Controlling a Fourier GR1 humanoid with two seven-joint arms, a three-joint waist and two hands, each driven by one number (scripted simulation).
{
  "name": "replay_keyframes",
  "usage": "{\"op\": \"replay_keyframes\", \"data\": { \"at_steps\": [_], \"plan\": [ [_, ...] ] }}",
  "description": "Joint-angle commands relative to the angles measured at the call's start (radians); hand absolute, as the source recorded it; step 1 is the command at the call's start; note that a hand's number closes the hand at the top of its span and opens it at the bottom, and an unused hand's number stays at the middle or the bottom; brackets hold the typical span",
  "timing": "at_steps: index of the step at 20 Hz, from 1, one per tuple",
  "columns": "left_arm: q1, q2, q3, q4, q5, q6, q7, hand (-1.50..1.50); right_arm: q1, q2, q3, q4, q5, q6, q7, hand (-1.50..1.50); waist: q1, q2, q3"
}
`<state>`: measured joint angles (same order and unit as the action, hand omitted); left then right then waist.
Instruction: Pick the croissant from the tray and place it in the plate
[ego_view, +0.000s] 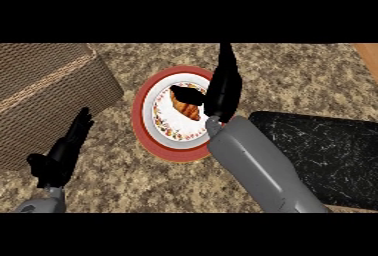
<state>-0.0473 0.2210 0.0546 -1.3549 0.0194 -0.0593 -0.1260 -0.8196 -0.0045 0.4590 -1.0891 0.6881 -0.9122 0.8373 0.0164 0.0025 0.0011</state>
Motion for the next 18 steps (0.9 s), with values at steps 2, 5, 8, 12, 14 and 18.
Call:
{"op": "replay_keyframes", "data": {
  "at_steps": [2,5,8,12,14,18],
  "plan": [
    [0.007,-0.016,0.006,0.031,0.003,0.0,-0.023,0.0,0.145,-0.032,-0.057,-0.178,-0.151,-0.107,-0.144,-1.5,-0.018,0.001,0.0],
    [0.01,0.003,0.024,0.06,0.002,-0.011,-0.051,0.0,0.307,-0.102,-0.033,-0.39,-0.189,-0.087,-0.192,-1.5,-0.033,-0.005,0.0],
    [-0.038,0.026,0.048,0.0,0.022,-0.005,0.033,0.0,0.503,-0.21,-0.007,-0.531,-0.318,-0.042,-0.322,-1.5,-0.031,-0.005,0.001],
    [0.002,-0.03,-0.003,-0.013,-0.023,0.031,0.007,0.0,0.643,-0.319,-0.037,-0.593,-0.524,0.009,-0.594,-1.5,-0.019,-0.001,0.002],
    [-0.011,0.009,0.039,0.032,0.0,-0.008,-0.02,0.0,0.711,-0.31,-0.046,-0.622,-0.583,0.058,-0.678,-1.5,-0.019,-0.002,0.0],
    [-0.053,0.013,0.052,0.081,-0.002,-0.023,-0.028,0.0,0.787,-0.269,-0.113,-0.521,-0.655,0.146,-0.876,-1.5,-0.019,-0.001,0.0]
  ]
}}
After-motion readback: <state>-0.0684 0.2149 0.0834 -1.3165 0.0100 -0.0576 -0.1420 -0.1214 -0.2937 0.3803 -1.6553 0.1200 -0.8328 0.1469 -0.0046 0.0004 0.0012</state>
